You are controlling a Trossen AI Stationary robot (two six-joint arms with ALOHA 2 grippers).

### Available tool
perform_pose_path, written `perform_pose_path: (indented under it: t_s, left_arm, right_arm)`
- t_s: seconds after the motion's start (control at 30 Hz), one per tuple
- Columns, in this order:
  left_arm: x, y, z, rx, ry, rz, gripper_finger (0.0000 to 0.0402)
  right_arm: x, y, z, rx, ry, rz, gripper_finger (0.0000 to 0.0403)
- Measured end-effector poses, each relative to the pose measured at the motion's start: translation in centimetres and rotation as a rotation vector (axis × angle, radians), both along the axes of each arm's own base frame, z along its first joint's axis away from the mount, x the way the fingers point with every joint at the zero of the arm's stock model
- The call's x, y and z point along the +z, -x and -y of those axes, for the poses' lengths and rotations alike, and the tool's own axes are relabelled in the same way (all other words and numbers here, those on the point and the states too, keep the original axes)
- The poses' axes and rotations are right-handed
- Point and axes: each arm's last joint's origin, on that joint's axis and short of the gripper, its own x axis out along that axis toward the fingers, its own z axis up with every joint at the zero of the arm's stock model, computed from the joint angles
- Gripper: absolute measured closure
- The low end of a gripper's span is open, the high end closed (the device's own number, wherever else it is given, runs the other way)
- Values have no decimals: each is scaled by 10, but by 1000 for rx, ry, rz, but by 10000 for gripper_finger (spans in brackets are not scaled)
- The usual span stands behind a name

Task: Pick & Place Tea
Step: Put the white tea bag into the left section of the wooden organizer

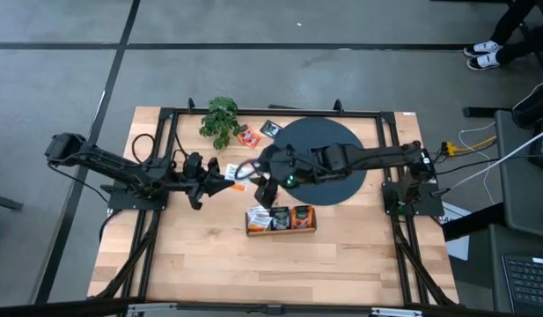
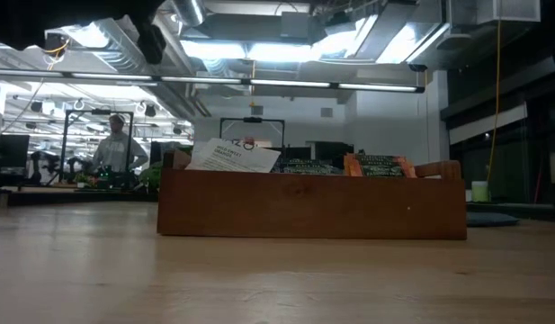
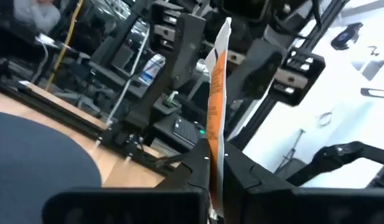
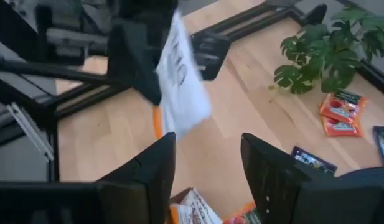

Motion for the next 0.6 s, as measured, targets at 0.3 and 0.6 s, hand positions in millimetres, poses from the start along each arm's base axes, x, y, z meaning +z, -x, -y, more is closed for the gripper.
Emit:
perform_pose_path:
  t_s: [0.3,0.6]
  left_arm:
    - [4,1,0,33,-26,36,395]
    - [3,1,0,39,-26,35,394]
  right_arm:
    - [8,-9,15,67,-93,93,220]
    - [13,-12,17,114,-107,149,288]
